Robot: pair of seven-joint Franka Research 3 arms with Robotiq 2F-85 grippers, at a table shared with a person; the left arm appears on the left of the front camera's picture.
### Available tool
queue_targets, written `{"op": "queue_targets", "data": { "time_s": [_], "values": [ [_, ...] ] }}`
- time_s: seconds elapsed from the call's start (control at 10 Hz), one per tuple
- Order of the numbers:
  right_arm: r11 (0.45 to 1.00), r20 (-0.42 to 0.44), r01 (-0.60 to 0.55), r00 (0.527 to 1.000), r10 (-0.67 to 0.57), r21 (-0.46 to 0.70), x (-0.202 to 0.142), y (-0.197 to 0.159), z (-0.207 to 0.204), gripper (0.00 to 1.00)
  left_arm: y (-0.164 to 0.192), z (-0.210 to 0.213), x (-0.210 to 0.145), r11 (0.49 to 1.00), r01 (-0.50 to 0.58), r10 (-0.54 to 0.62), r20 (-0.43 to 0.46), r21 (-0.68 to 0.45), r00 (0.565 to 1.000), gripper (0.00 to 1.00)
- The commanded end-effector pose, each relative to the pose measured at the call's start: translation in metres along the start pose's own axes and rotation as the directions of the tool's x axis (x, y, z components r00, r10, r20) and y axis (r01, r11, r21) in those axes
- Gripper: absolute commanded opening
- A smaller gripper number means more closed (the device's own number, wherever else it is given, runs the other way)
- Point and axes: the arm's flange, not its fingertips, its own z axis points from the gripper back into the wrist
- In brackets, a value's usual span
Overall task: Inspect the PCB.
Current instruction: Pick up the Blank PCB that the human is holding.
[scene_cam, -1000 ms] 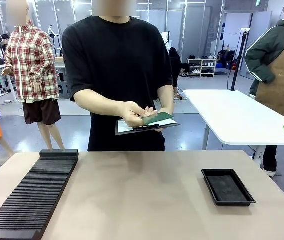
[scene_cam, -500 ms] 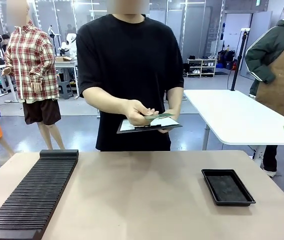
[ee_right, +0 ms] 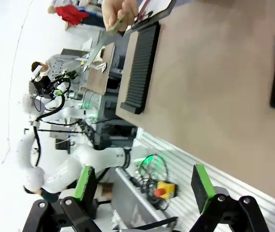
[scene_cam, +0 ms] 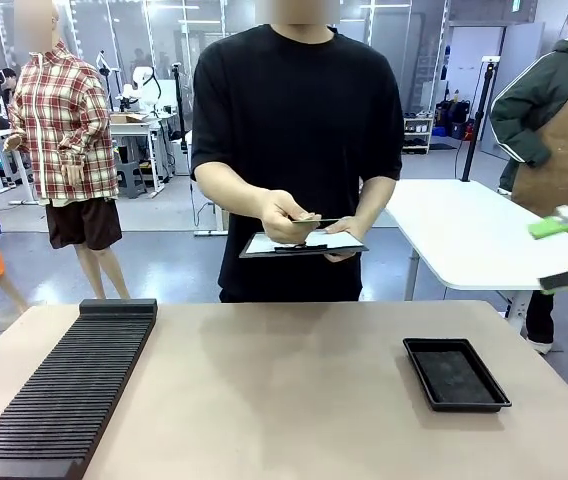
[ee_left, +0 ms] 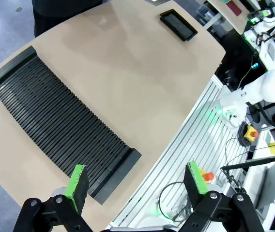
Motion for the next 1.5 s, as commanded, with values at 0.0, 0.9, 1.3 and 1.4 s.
{"op": "queue_targets", "data": {
  "time_s": [0.0, 0.9, 1.3, 1.4],
  "values": [
    [0.986, -0.084, 0.166, 0.983, -0.164, 0.019, 0.046, 0.017, -0.028, 1.0, 0.001, 0.003, 0.004, 1.0, -0.013, 0.014, -0.017, 0.017, 1.0, 1.0],
    [0.906, -0.201, 0.413, 0.899, -0.39, 0.089, 0.116, 0.056, -0.191, 1.0, 0.001, 0.003, 0.004, 1.0, -0.013, 0.014, -0.017, 0.017, 1.0, 1.0],
    [0.882, -0.221, 0.447, 0.884, -0.412, 0.146, 0.121, 0.045, -0.218, 0.91, 0.001, 0.003, 0.004, 1.0, -0.013, 0.014, -0.017, 0.017, 1.0, 1.0],
    [0.878, -0.229, 0.446, 0.885, -0.405, 0.172, 0.119, 0.041, -0.219, 0.44, 0.001, 0.003, 0.004, 1.0, -0.013, 0.014, -0.017, 0.017, 1.0, 1.0]
  ]
}}
